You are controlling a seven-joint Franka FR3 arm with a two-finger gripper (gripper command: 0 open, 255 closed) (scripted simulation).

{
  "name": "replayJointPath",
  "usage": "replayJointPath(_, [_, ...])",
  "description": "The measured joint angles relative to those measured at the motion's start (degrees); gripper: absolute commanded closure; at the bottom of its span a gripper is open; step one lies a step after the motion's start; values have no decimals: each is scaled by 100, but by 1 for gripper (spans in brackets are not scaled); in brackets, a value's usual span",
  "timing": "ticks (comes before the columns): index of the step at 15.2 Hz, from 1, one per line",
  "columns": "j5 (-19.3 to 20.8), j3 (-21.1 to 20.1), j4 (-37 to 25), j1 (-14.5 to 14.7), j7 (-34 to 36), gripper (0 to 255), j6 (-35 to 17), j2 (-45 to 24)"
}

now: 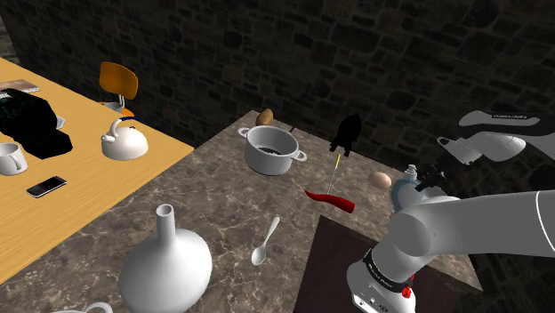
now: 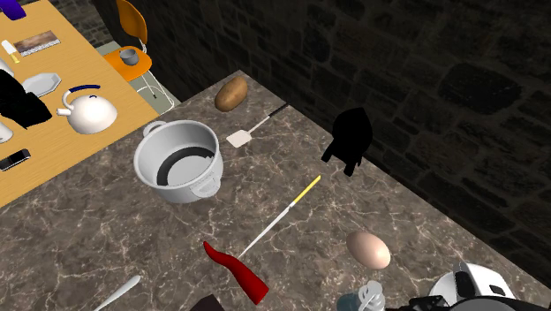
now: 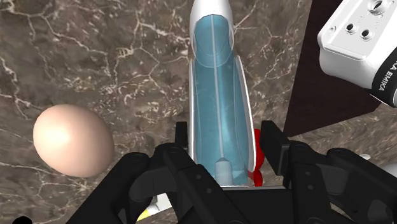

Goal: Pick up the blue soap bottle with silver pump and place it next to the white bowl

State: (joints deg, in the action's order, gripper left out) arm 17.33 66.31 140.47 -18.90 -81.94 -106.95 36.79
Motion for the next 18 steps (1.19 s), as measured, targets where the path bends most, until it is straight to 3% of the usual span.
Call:
replayJointPath(1, [0,0,0,1,0,0,-1,0])
replayJointPath(7, [2,3,3,1,-1,0,-4,-2])
replayJointPath(12, [-130,-219,-608,-20,-26,0,650,44])
replayJointPath(18, [-140,-226,-675,-18,-40,0,722,42])
